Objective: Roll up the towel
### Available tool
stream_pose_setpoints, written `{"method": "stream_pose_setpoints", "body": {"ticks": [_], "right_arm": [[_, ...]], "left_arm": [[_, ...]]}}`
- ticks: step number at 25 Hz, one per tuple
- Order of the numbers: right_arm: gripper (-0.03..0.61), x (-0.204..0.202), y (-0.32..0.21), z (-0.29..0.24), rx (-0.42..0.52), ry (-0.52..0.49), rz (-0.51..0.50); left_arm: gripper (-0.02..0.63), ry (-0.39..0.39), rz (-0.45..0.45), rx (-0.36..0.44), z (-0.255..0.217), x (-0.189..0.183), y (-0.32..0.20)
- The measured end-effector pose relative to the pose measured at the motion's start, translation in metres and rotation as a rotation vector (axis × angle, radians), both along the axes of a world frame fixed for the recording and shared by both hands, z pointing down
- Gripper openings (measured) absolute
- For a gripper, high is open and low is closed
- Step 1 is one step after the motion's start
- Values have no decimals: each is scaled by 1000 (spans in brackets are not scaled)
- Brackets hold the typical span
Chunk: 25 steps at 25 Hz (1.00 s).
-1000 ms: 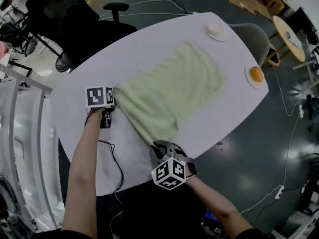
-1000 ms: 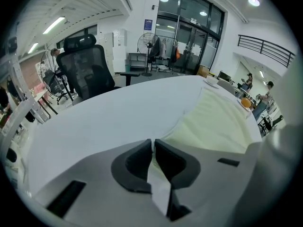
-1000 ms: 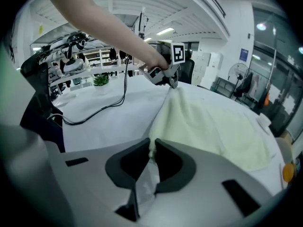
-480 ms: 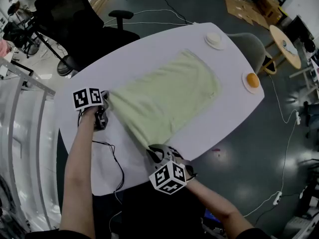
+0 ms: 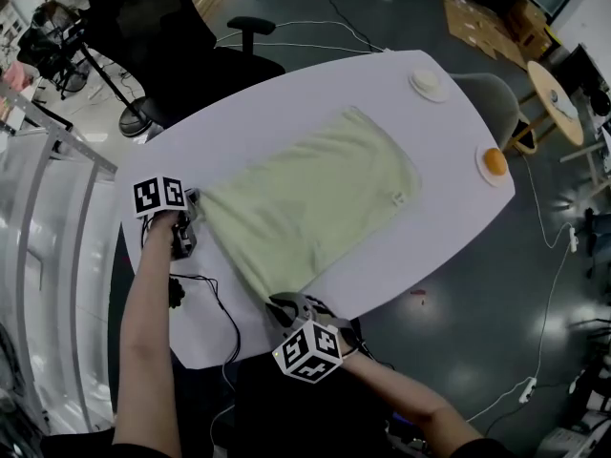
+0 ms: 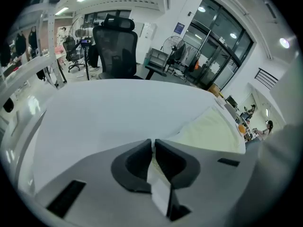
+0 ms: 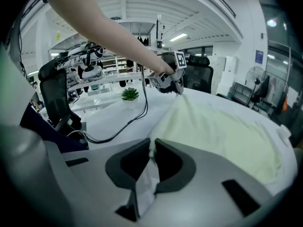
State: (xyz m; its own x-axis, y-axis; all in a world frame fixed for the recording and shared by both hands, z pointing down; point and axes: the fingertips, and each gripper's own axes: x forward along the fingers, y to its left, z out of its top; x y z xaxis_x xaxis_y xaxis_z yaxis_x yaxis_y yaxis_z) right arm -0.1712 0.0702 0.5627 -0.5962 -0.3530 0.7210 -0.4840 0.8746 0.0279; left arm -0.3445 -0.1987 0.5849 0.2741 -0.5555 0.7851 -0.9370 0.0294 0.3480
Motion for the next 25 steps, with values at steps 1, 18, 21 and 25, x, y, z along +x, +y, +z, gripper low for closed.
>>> {"method": "stream_pose_setpoints", "body": {"ticks": [1, 18, 21, 25], "right_arm": [[35, -1, 2, 8, -16, 9, 0], [41, 19, -14, 4, -131, -94, 65], [43, 30, -24, -7, -117, -113, 75], [43, 48, -39, -14, -106, -129, 108]], "left_arm": [[38, -5, -2, -10, 5, -2, 3], [39, -144, 50, 2, -18, 17, -9], [40, -133, 43, 14, -28, 27, -18], [40, -119, 34, 23, -38, 42, -30]]}}
